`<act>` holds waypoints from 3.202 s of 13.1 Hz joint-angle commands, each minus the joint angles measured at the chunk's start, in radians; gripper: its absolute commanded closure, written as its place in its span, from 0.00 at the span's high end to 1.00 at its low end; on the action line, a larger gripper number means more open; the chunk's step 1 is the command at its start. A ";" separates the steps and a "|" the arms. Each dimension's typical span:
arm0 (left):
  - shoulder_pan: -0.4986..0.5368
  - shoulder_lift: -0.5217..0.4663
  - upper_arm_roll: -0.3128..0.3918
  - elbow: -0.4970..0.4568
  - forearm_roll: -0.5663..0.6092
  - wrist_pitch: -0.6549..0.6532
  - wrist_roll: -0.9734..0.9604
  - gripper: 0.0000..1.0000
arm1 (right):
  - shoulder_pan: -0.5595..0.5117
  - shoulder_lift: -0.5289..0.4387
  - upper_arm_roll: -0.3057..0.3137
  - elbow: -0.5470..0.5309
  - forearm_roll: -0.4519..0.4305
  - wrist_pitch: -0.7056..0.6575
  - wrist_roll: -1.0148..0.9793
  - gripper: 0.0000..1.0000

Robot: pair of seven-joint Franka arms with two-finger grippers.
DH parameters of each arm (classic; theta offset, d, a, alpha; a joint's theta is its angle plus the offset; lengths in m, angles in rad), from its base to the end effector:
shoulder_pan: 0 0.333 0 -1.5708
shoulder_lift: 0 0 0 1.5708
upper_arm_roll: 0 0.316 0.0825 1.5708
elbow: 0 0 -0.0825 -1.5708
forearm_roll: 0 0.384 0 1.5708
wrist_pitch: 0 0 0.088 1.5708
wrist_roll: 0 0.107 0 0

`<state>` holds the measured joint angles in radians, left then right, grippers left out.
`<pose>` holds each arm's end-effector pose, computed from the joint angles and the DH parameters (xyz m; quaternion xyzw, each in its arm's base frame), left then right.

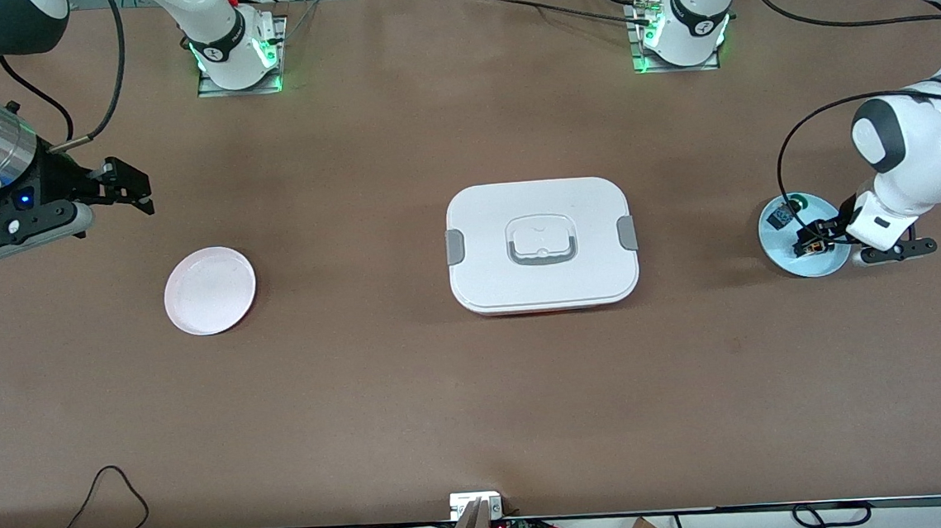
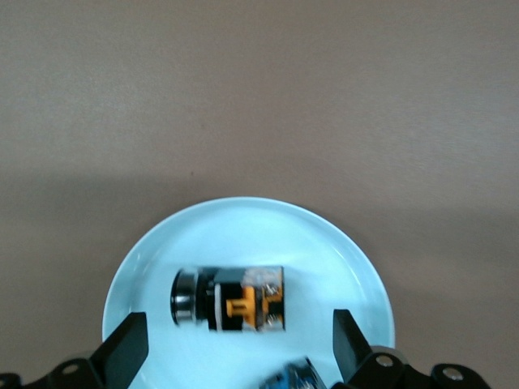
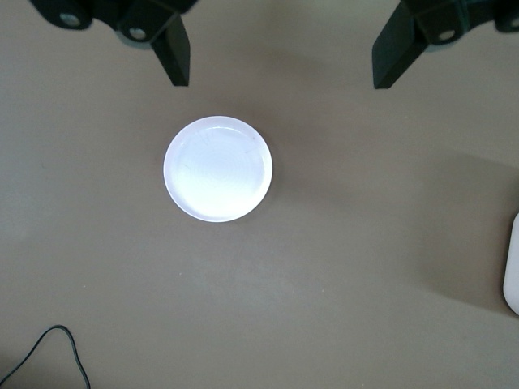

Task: Transfer orange switch to right arm and place
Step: 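Lower the left gripper onto the orange switch on the blue plate and grasp it, then lift the orange switch with the left gripper and carry it over the box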

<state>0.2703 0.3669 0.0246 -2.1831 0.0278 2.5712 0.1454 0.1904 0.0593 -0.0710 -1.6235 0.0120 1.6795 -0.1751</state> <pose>0.5390 0.1633 0.2206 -0.9979 -0.0622 -0.0077 0.0141 0.5751 0.0713 0.5754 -0.9893 -0.1461 0.0015 0.0039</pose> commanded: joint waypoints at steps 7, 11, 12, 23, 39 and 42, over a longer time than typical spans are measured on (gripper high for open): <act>0.033 0.067 -0.014 0.006 0.017 0.080 0.033 1.00 | 0.003 0.004 0.002 0.014 -0.004 -0.006 0.013 1.00; 0.036 0.089 -0.017 0.008 0.011 0.080 0.033 1.00 | 0.003 0.004 0.002 0.014 -0.004 -0.006 0.013 1.00; 0.036 0.096 -0.017 0.008 0.011 0.080 0.033 0.99 | 0.003 0.004 0.002 0.014 -0.004 -0.006 0.013 1.00; 0.033 0.028 -0.029 0.046 0.007 -0.043 0.028 0.42 | 0.003 0.004 0.002 0.014 -0.004 -0.007 0.013 1.00; 0.027 -0.031 -0.160 0.450 -0.670 -0.832 0.652 0.36 | -0.003 0.010 -0.001 0.017 0.002 0.023 0.013 1.00; 0.038 -0.028 -0.241 0.453 -0.790 -0.844 0.901 0.38 | 0.007 0.025 0.000 0.017 0.002 0.014 0.002 1.00</act>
<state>0.2912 0.3416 -0.1750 -1.7352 -0.6920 1.7506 0.8955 0.1893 0.0688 -0.0717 -1.6233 0.0114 1.7009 -0.1750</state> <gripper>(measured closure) 0.273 0.000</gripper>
